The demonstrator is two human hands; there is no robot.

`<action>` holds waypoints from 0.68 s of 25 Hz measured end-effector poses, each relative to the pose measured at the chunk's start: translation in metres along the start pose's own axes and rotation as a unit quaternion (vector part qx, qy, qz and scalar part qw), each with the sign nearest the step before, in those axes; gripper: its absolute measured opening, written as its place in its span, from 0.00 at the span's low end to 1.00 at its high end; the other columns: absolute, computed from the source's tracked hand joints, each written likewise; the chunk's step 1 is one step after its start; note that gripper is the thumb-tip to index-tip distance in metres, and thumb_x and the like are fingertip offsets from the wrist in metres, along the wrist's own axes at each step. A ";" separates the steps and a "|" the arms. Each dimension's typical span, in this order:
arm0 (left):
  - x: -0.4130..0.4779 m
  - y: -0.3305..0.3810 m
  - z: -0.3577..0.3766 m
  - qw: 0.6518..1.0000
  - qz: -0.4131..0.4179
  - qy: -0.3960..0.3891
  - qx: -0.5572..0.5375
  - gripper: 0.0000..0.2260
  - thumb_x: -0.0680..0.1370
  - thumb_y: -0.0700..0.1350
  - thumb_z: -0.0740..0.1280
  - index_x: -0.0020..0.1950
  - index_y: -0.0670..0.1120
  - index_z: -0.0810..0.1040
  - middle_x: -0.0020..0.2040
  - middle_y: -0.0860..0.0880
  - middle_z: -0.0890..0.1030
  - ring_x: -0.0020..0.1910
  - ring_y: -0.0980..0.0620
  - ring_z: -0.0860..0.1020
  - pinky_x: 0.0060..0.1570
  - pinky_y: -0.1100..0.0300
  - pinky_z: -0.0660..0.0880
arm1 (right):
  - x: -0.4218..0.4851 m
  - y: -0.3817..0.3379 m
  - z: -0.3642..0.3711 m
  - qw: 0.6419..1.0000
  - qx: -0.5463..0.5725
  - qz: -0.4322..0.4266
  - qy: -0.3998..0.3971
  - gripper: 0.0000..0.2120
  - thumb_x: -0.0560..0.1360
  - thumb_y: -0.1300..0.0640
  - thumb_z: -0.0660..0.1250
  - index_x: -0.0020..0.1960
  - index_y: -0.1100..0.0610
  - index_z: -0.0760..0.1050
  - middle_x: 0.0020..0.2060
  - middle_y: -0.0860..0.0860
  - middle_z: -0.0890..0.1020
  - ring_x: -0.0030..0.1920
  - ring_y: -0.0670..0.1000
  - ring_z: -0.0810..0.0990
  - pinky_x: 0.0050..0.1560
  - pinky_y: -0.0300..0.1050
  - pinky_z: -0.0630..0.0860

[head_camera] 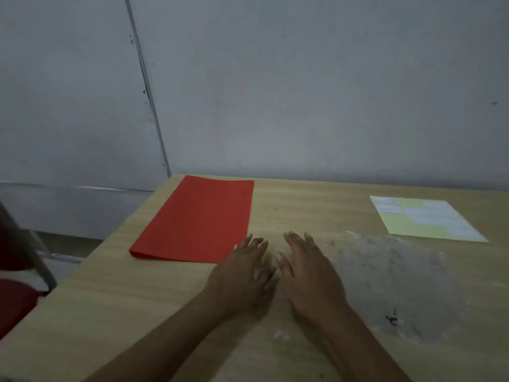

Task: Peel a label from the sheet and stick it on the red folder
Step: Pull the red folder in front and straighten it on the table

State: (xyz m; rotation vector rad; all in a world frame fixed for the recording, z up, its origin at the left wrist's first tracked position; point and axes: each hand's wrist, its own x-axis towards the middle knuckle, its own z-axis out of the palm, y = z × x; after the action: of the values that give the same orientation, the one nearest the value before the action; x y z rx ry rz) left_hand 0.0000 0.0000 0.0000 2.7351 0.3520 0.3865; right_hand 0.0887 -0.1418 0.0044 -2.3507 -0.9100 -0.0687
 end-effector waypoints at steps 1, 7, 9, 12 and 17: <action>-0.007 0.001 0.002 1.000 -0.002 -0.002 0.004 0.27 0.81 0.58 0.55 0.78 0.50 0.56 0.79 0.53 0.57 0.78 0.58 0.47 0.73 0.60 0.46 | -0.007 0.000 0.004 1.000 -0.010 0.002 -0.018 0.27 0.81 0.39 0.47 0.78 0.44 0.55 0.79 0.42 0.57 0.79 0.45 0.46 0.76 0.48 0.51; -0.033 -0.004 0.020 1.000 0.000 0.002 0.027 0.29 0.80 0.62 0.49 0.78 0.52 0.57 0.79 0.54 0.57 0.78 0.59 0.47 0.76 0.60 0.41 | -0.024 0.010 0.022 0.993 -0.102 -0.025 -0.054 0.27 0.82 0.43 0.43 0.80 0.47 0.48 0.80 0.44 0.48 0.79 0.47 0.41 0.73 0.42 0.36; -0.035 -0.006 0.021 0.999 0.003 0.008 0.036 0.29 0.80 0.62 0.49 0.78 0.52 0.57 0.79 0.55 0.57 0.77 0.61 0.47 0.76 0.60 0.41 | -0.025 0.011 0.022 0.992 -0.113 -0.030 -0.053 0.28 0.82 0.43 0.44 0.80 0.48 0.47 0.80 0.44 0.47 0.79 0.47 0.41 0.73 0.42 0.35; -0.035 -0.006 0.023 0.999 0.005 0.004 0.037 0.29 0.80 0.63 0.48 0.78 0.52 0.57 0.79 0.54 0.57 0.77 0.61 0.48 0.76 0.60 0.43 | -0.026 0.010 0.023 0.991 -0.120 -0.030 -0.052 0.28 0.81 0.43 0.44 0.80 0.48 0.47 0.80 0.44 0.47 0.79 0.47 0.41 0.73 0.42 0.36; -0.037 -0.005 0.021 0.999 0.009 0.003 0.044 0.28 0.80 0.62 0.47 0.79 0.52 0.56 0.79 0.54 0.56 0.78 0.60 0.49 0.76 0.60 0.43 | -0.026 0.011 0.024 0.990 -0.125 -0.031 -0.054 0.28 0.81 0.43 0.45 0.80 0.48 0.48 0.80 0.45 0.48 0.80 0.48 0.42 0.75 0.44 0.38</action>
State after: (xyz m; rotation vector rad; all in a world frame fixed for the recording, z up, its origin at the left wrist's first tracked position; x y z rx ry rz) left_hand -0.0290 -0.0127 -0.0288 2.8259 0.3552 0.3936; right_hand 0.0717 -0.1504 -0.0272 -2.5781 -1.0811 -0.0862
